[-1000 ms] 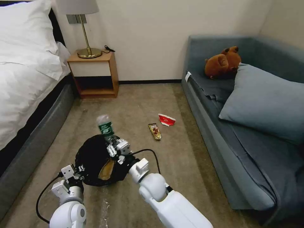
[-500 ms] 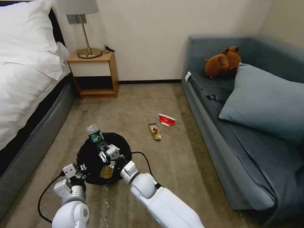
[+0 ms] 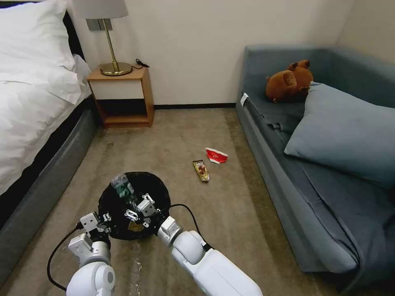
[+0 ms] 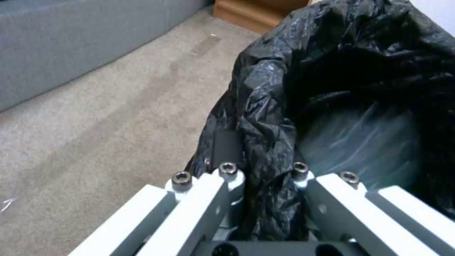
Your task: Pick up the trash bin, then pick up the garbage on the floor and place it into the trash bin.
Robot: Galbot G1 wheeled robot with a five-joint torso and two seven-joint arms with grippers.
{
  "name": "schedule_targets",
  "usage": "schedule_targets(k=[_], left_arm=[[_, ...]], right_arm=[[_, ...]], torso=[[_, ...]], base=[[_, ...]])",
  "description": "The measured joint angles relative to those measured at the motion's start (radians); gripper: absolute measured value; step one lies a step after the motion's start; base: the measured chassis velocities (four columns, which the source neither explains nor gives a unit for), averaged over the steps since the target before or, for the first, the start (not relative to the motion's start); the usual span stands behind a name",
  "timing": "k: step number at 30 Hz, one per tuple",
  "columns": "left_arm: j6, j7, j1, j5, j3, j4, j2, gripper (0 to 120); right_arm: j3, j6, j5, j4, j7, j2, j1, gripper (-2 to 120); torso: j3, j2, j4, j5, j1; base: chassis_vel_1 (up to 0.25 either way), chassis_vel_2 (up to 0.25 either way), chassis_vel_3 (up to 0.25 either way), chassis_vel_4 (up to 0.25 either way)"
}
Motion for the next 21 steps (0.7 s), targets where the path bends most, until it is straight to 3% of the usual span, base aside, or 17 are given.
schedule_targets(k=[1, 4, 6, 21], left_arm=[[0.000, 0.000, 0.000, 0.000, 0.000, 0.000, 0.000, 3], [0.002, -0.002, -0.002, 0.003, 0.005, -0.010, 0.000, 3], [0.004, -0.002, -0.003, 0.003, 0.005, -0.011, 0.000, 3], [0.010, -0.004, -0.005, -0.014, -0.008, -0.020, 0.021, 3]], right_arm=[[0.000, 0.000, 0.000, 0.000, 0.000, 0.000, 0.000, 76], [0.012, -0.003, -0.003, 0.014, -0.006, -0.006, -0.010, 95], [0.015, -0.004, -0.003, 0.018, -0.009, -0.009, -0.012, 99], [0.096, -0.024, 0.043, 0.132, 0.054, -0.030, -0.040, 100]], torso=[[0.000, 0.000, 0.0000, 0.0000, 0.000], [0.000, 0.000, -0.0001, 0.0000, 0.000], [0.000, 0.000, 0.0000, 0.0001, 0.000], [0.000, 0.000, 0.0002, 0.0001, 0.000]], base=[[0.000, 0.000, 0.000, 0.000], [0.000, 0.000, 0.000, 0.000], [0.000, 0.000, 0.000, 0.000], [0.000, 0.000, 0.000, 0.000]])
